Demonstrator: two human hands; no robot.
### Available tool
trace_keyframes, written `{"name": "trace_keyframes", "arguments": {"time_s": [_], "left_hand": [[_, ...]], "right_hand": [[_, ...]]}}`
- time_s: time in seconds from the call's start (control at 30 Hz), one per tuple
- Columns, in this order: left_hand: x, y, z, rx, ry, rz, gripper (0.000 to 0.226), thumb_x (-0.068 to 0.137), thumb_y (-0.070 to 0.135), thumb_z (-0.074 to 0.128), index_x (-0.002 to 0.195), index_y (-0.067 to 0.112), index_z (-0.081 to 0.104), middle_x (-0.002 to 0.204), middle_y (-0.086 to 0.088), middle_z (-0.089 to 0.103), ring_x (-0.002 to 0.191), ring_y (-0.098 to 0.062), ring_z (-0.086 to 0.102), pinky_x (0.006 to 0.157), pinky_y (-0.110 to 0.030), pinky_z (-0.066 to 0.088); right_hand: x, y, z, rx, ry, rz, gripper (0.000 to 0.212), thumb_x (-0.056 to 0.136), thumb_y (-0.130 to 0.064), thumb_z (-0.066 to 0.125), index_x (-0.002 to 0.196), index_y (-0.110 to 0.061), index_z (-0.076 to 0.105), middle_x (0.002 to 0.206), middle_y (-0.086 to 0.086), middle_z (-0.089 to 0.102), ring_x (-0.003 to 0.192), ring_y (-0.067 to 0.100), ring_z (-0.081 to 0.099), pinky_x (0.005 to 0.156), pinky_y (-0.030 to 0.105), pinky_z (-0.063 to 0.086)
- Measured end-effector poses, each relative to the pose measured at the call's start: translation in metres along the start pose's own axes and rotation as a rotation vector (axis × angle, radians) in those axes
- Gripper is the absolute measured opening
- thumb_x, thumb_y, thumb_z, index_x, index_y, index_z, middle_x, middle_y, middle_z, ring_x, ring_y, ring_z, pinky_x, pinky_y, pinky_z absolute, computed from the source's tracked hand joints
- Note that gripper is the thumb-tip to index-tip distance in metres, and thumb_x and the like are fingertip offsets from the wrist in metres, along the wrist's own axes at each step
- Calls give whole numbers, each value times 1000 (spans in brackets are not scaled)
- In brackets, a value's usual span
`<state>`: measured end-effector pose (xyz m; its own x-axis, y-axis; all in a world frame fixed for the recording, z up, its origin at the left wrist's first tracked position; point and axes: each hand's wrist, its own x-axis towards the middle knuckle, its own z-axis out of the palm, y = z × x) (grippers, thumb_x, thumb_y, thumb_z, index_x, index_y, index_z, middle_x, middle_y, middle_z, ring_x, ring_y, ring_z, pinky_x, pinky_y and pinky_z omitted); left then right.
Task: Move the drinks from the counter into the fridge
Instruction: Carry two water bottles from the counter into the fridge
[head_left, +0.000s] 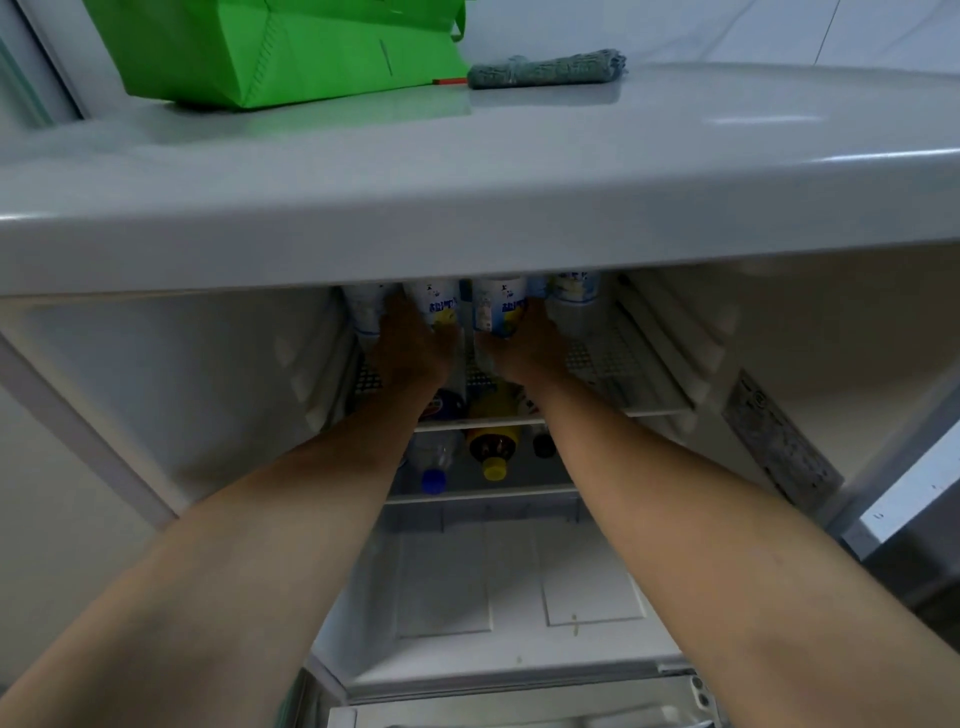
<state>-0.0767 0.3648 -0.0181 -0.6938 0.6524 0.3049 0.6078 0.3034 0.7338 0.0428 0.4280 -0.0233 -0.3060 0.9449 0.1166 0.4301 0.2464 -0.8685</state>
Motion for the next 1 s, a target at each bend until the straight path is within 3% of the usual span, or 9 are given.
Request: {"name": "trace_keyframes", "arguments": {"time_s": [0.17,0.33,0.53,0.6,0.7,0.77,0.83,0.93,1.0], "left_hand": [[6,1,4,40,41,2,53,89,25,69,131,1,46,136,-21,52,126,-37,50,102,-47,44],[7,-1,0,10,29,0,54,86,23,71,129,0,47,133,-22,53,124,-36,53,100,-47,47],[-5,-10,-6,67,-10,20,43,97,19,55,136,2,47,140,-19,51,129,-34,49,107,-43,41],[-16,-17,-5,94,37,37,37,97,13,51,133,2,49,138,-19,52,129,-33,49,107,-37,39],[-33,-24,-1,-56,147,63,29,94,3,50,122,0,56,126,-18,58,118,-30,54,97,-30,41],[-46,-27,2,-205,236,104,19,90,-1,51,107,-2,61,108,-17,63,101,-26,58,81,-18,38],[-60,-31,5,-306,305,177,11,88,4,51,92,-1,60,88,-13,60,83,-15,52,70,-7,32],[-84,-38,5,-413,289,209,7,86,9,50,87,13,56,83,0,55,79,-13,51,66,-7,33],[-102,-40,6,-470,241,169,18,86,10,53,86,28,51,83,7,55,80,-13,53,67,-13,39]], "right_hand": [[12,-8,12,-12,-52,60,75,89,-35,72,148,-10,32,145,18,46,131,34,50,107,47,45],[10,-6,19,62,-68,53,74,93,-13,64,152,-8,20,149,18,42,135,33,44,111,46,41],[-2,7,14,174,-75,29,67,90,-11,67,147,-14,33,144,11,52,129,28,51,108,40,44],[-7,9,12,202,-46,-13,55,92,-12,64,143,-13,42,142,9,54,128,26,52,102,30,42],[-14,10,10,220,68,-10,38,93,-10,57,131,-12,54,133,7,60,113,19,58,88,21,44],[-22,15,11,178,169,-6,29,94,-13,55,122,-13,61,124,6,64,101,13,56,79,22,43],[-34,21,13,166,231,-4,22,94,-17,56,113,-14,66,114,5,68,100,16,60,81,26,44],[-59,25,13,255,283,-33,9,92,-17,62,92,-19,71,92,-3,70,90,14,65,78,27,49],[-81,24,6,322,314,-58,19,90,-19,65,74,-29,65,74,-19,66,74,-4,62,67,15,47]]}}
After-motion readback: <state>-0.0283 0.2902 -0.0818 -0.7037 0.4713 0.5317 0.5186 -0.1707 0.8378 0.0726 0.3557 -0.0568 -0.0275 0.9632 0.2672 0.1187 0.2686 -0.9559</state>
